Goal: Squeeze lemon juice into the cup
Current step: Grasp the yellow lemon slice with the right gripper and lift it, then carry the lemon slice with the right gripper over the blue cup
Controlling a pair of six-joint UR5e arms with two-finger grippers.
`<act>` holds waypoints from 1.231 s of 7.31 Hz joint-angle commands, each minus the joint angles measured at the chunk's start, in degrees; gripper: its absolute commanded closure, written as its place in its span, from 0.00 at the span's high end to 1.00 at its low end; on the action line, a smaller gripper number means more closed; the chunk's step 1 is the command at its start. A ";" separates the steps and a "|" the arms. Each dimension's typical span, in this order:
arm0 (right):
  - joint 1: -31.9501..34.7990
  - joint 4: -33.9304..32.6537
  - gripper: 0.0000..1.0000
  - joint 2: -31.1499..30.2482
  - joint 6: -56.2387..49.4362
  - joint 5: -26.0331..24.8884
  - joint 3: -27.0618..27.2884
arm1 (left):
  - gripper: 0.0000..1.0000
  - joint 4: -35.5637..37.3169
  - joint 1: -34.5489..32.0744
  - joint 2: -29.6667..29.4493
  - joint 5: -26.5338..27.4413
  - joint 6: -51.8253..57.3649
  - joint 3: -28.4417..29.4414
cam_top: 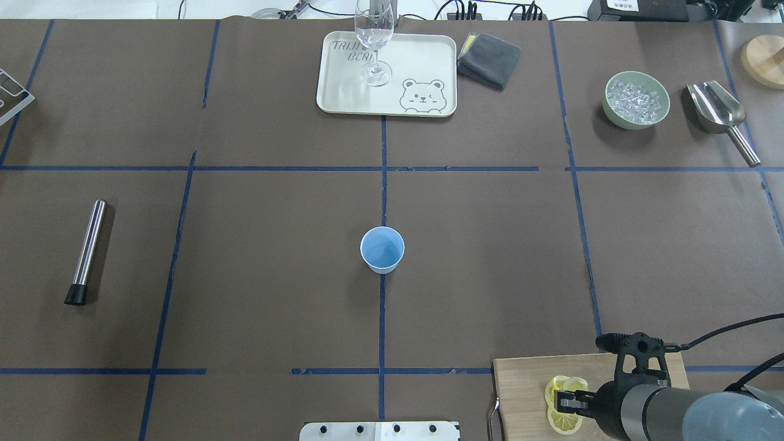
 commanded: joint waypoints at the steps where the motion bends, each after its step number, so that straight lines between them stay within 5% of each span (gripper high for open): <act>1: 0.09 0.00 0.47 -2.31 0.00 0.03 2.24 | 1.00 0.00 0.00 0.02 -0.07 0.07 -0.03; 6: 2.55 0.00 0.50 -0.74 -0.09 0.56 2.87 | 1.00 0.00 0.00 0.02 -0.07 0.07 0.06; 8: 6.13 -3.05 0.50 7.31 -0.09 1.52 1.90 | 1.00 0.00 0.00 0.02 0.02 0.07 0.15; 9: 9.72 -9.69 0.50 15.53 -0.17 3.35 0.77 | 1.00 0.00 0.00 0.11 0.02 0.07 0.06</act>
